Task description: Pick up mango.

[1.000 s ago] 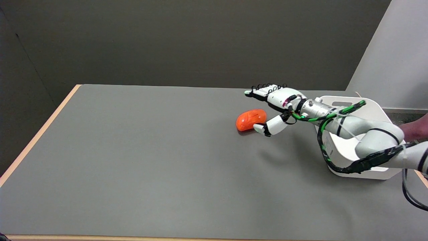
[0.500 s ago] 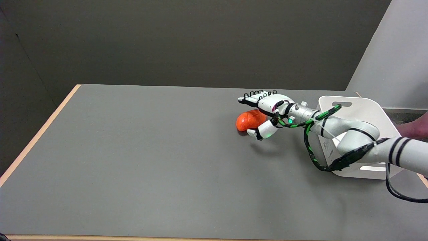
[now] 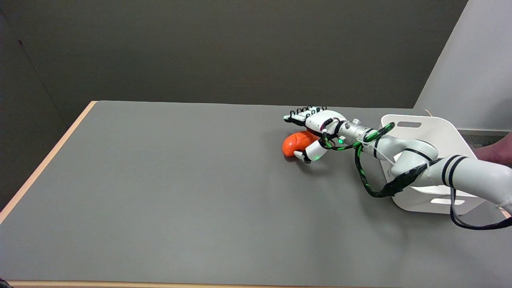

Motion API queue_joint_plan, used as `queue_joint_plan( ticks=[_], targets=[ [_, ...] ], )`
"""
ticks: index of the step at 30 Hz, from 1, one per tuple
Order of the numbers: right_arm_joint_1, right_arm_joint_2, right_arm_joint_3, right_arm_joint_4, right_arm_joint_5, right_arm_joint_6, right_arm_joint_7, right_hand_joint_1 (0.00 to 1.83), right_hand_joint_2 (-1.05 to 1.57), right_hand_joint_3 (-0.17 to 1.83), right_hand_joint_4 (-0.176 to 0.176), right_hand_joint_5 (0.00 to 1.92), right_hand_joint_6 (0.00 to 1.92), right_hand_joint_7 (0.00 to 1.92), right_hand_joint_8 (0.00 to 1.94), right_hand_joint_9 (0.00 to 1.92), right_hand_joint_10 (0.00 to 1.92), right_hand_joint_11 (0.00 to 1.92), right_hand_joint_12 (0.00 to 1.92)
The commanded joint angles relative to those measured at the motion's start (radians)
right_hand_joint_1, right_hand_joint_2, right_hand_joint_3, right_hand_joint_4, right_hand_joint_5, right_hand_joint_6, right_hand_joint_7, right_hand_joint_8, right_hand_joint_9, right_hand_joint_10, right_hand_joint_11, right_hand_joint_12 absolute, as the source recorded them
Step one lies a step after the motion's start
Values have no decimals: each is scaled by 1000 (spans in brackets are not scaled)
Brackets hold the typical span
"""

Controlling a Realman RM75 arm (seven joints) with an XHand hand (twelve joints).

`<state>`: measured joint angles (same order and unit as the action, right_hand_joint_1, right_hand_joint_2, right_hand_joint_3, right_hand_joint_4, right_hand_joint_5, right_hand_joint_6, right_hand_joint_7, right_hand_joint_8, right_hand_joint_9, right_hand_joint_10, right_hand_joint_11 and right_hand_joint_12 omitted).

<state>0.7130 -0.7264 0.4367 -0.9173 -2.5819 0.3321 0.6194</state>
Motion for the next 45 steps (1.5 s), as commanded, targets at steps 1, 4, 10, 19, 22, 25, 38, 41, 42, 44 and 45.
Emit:
queue_joint_plan(
  ticks=[1, 4, 10, 19, 22, 25, 38, 41, 42, 44, 45],
  targets=[
    [60, -55, -83, 114, -13, 38, 18, 587, 651, 918, 40, 125, 337, 204, 283, 187, 579, 18, 1073],
    [48, -53, -83, 105, -8, 34, 18, 596, 643, 936, 40, 132, 352, 212, 292, 193, 598, 19, 1084],
    [25, -46, -73, 87, -8, 33, 18, 605, 638, 951, 39, 142, 369, 217, 300, 198, 616, 24, 1100],
    [9, -40, -67, 70, -8, 36, 18, 650, 673, 946, 28, 199, 435, 311, 404, 291, 747, 114, 1155],
    [0, -39, -46, 66, -8, 42, 18, 779, 709, 934, 15, 248, 515, 415, 574, 399, 920, 167, 1289],
    [-9, -39, -21, 65, -12, 43, 18, 897, 805, 875, 0, 291, 1033, 520, 1102, 513, 1265, 132, 1692],
    [-66, -25, 149, 3, -15, 46, 18, 1111, 1199, 378, -176, 517, 1708, 575, 1752, 768, 1921, -1, 1921],
    [-135, -7, 305, -81, -11, 49, 18, 1125, 1146, 459, -176, 541, 1695, 599, 1742, 790, 1921, -1, 1921],
    [-171, -3, 379, -123, -8, 50, 18, 1128, 1137, 473, -176, 545, 1694, 602, 1742, 791, 1921, -1, 1921],
    [-227, -2, 479, -179, -8, 51, 18, 1127, 1135, 480, -176, 545, 1696, 601, 1746, 796, 1921, -1, 1921],
    [-261, -2, 540, -211, -7, 50, 18, 1127, 1133, 484, -176, 545, 1695, 602, 1747, 803, 1921, -1, 1921]
  ],
)
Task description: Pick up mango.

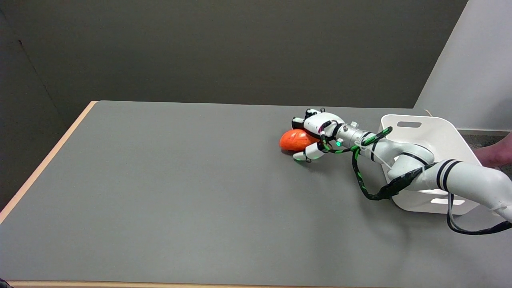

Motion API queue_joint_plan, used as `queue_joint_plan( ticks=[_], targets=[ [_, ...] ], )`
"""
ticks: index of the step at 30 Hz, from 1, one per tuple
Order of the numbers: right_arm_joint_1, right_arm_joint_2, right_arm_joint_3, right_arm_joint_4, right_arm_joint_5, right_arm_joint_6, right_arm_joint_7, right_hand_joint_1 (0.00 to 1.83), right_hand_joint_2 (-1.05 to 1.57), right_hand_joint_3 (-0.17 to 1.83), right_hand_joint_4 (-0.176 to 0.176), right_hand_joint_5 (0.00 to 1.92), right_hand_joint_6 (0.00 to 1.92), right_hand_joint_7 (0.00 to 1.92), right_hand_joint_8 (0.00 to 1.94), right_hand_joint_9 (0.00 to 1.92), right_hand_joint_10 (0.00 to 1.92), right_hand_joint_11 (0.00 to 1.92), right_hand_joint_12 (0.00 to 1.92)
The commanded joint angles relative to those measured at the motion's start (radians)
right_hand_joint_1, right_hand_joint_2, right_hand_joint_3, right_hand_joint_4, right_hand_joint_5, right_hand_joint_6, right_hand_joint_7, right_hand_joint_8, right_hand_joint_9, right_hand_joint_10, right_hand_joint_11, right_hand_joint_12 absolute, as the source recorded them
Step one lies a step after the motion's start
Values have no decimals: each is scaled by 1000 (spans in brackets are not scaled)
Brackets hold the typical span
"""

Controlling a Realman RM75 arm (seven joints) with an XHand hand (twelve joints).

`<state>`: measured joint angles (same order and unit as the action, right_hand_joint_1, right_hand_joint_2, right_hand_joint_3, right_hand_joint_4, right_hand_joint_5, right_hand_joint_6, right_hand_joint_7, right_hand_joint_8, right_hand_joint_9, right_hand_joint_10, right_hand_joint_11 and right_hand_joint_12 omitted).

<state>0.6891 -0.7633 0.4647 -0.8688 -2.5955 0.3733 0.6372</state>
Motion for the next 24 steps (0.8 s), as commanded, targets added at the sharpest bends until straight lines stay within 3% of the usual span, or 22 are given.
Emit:
queue_joint_plan(
  ticks=[1, 11, 24],
  targets=[
    [-268, 31, 563, -284, 7, 8, 0, 1128, 1131, 488, -176, 546, 1695, 603, 1748, 810, 1921, -1, 1921],
    [-466, -77, 1070, -475, -2, -34, -24, 1130, 1122, 502, -176, 551, 1694, 607, 1747, 839, 1921, -1, 1921],
    [-560, -94, 1389, -503, -2, -218, -383, 1133, 1118, 499, -176, 559, 1683, 613, 1736, 826, 1921, -1, 1921]
  ],
)
